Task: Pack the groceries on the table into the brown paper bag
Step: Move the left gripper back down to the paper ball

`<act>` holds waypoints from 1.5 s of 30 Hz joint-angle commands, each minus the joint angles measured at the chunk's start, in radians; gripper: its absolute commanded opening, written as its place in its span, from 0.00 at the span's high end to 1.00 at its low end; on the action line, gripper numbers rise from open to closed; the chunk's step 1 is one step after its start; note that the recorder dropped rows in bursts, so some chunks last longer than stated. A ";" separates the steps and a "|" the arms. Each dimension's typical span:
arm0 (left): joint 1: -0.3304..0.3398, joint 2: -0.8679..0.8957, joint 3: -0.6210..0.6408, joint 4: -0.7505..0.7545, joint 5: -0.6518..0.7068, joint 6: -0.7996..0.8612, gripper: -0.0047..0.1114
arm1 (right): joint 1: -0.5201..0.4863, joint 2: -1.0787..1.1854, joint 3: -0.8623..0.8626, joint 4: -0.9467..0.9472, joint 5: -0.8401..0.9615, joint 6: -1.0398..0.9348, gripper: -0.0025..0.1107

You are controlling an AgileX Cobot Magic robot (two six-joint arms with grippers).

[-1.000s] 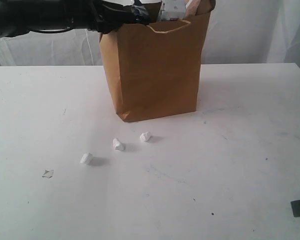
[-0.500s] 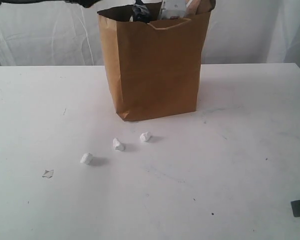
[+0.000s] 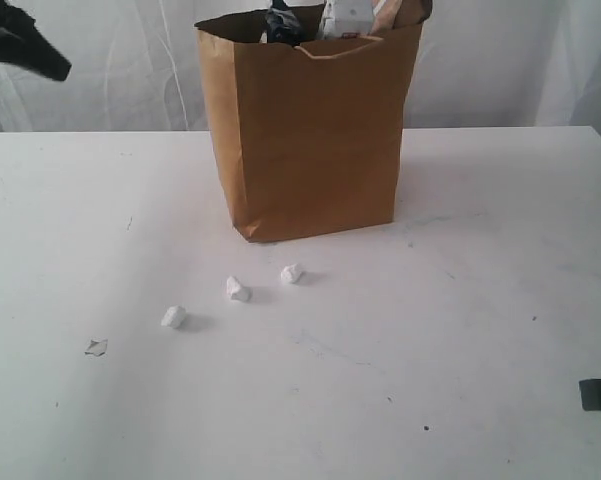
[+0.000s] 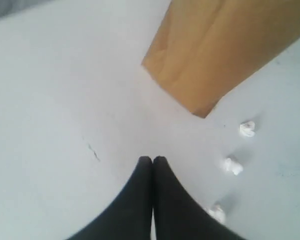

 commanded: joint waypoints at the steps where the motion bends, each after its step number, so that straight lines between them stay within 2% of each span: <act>1: -0.024 -0.006 0.099 0.136 0.029 -0.288 0.96 | -0.001 0.000 0.008 0.013 -0.026 0.005 0.98; 5: -0.083 -0.015 0.236 0.177 0.025 -0.299 0.96 | -0.001 0.000 0.008 0.015 -0.021 0.005 0.98; 8: -0.158 -0.056 0.395 0.214 -0.066 -0.301 0.96 | -0.001 0.000 0.008 0.018 -0.015 0.005 0.98; 11: -0.256 -0.133 0.564 0.257 -0.315 -0.370 0.96 | -0.001 0.000 0.008 0.020 -0.003 0.005 0.98; 14: -0.348 -0.237 0.741 0.314 -0.606 -0.531 0.96 | -0.001 0.000 0.008 0.021 0.013 0.005 0.98; 18: -0.428 -0.348 0.953 0.365 -0.913 -0.733 0.96 | -0.001 0.000 0.008 0.021 0.017 0.005 0.98; 21: -0.463 -0.399 1.088 0.372 -1.070 -0.764 0.96 | -0.001 0.000 0.008 0.030 0.019 0.005 0.98; 23: -0.466 -0.409 1.157 0.372 -1.088 -0.743 0.96 | -0.001 0.000 0.008 0.045 0.019 0.005 0.98; 26: -0.466 -0.409 1.222 0.379 -1.046 -0.725 0.96 | -0.001 0.000 0.008 0.060 0.015 0.005 0.98; 32: -0.466 -0.409 1.242 0.393 -0.895 -0.708 0.96 | -0.001 0.000 0.008 0.062 0.011 0.005 0.98; 42: -0.466 -0.409 1.242 0.391 -0.943 -0.708 0.96 | -0.001 0.000 0.008 0.079 0.010 0.005 0.98; 45: -0.466 -0.409 1.242 0.398 -0.993 -0.706 0.96 | -0.001 0.000 0.008 0.079 0.010 0.005 0.98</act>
